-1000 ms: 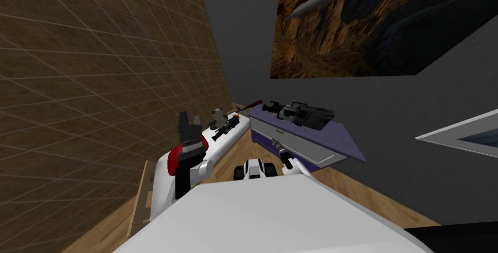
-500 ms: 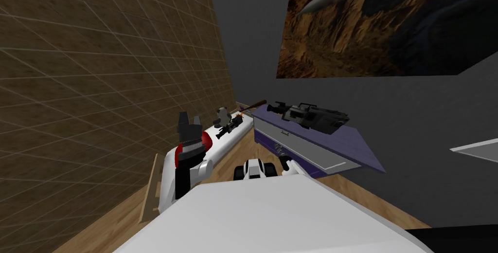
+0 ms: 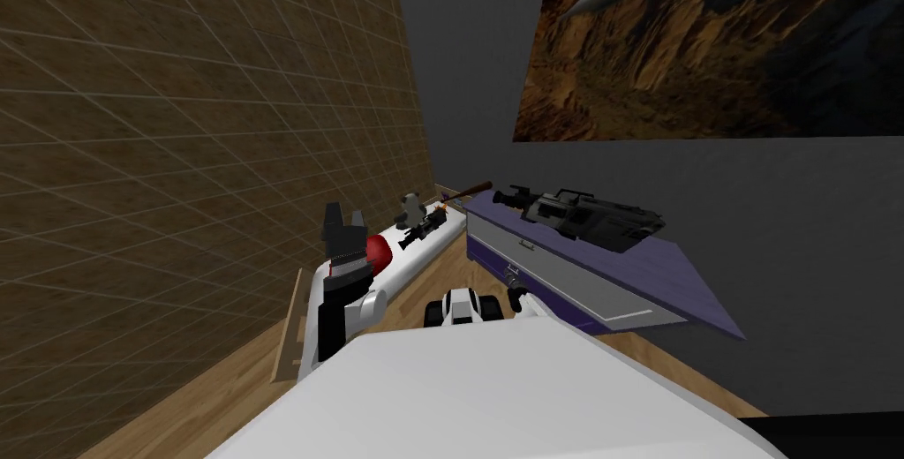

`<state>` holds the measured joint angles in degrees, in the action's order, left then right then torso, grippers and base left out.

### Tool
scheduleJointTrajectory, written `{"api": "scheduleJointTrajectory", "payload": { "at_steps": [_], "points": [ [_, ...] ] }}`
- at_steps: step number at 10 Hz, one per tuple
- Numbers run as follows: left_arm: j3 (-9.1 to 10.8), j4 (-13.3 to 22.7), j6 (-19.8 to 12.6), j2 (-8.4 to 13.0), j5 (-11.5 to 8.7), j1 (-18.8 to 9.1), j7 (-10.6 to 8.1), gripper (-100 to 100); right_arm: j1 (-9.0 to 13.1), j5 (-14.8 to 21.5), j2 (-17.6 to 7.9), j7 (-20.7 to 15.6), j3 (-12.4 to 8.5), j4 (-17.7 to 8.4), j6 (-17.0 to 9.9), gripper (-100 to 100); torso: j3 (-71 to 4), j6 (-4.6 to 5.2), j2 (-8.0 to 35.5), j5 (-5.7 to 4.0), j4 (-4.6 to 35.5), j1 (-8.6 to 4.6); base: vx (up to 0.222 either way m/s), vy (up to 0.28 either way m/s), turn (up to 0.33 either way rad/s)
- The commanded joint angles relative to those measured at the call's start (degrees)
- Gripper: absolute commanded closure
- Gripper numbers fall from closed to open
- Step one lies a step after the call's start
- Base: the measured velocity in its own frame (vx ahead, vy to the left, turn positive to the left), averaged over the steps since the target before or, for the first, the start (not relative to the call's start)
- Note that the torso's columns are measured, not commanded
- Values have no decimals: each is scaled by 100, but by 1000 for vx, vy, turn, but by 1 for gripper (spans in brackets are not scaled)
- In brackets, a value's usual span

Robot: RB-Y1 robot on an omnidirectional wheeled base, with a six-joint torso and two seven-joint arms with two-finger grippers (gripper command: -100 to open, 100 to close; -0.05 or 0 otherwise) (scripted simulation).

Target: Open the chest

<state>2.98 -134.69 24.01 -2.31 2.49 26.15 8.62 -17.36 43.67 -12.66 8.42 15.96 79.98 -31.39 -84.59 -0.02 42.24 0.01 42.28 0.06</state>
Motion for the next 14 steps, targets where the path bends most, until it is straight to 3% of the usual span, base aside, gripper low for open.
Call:
{"api": "scheduleJointTrajectory", "payload": {
  "at_steps": [1,4,6,7,10,11,12,13,14],
  "points": [
    [0,0,0,0,0,1,0,0,18,183,-15,25,49,-210,-392,-100,0,4,2,0,0,-6,12,16,-16],
    [1,0,0,0,0,0,0,0,169,691,-61,135,220,-732,-938,-100,3,3,5,-1,1,-6,17,29,165],
    [1,0,0,0,0,1,0,0,169,731,-61,135,220,-885,-1184,-100,0,5,2,0,0,-6,18,21,34],
    [1,0,0,0,0,1,0,0,244,987,-86,188,303,-1138,-1389,-100,4,4,8,-2,1,-10,13,24,191],
    [0,0,0,0,0,0,0,0,320,1259,-113,240,384,-1564,-1914,-100,2,0,2,0,1,-1,17,29,123],
    [1,0,0,0,0,1,0,0,320,1259,-113,240,384,-1564,-1955,-100,1,4,3,0,0,-6,12,9,-10],
    [1,0,0,0,0,1,0,0,394,1515,-145,291,464,-1804,-2193,-100,3,3,5,-3,1,-13,13,22,218],
    [0,0,0,0,0,0,0,0,394,1515,-145,291,464,-1875,-2329,-100,3,-2,5,-2,2,-5,18,20,84],
    [1,0,0,0,0,1,0,0,394,1515,-145,291,464,-1899,-2329,-100,2,4,3,-1,0,-5,13,10,-43]
  ]
}}
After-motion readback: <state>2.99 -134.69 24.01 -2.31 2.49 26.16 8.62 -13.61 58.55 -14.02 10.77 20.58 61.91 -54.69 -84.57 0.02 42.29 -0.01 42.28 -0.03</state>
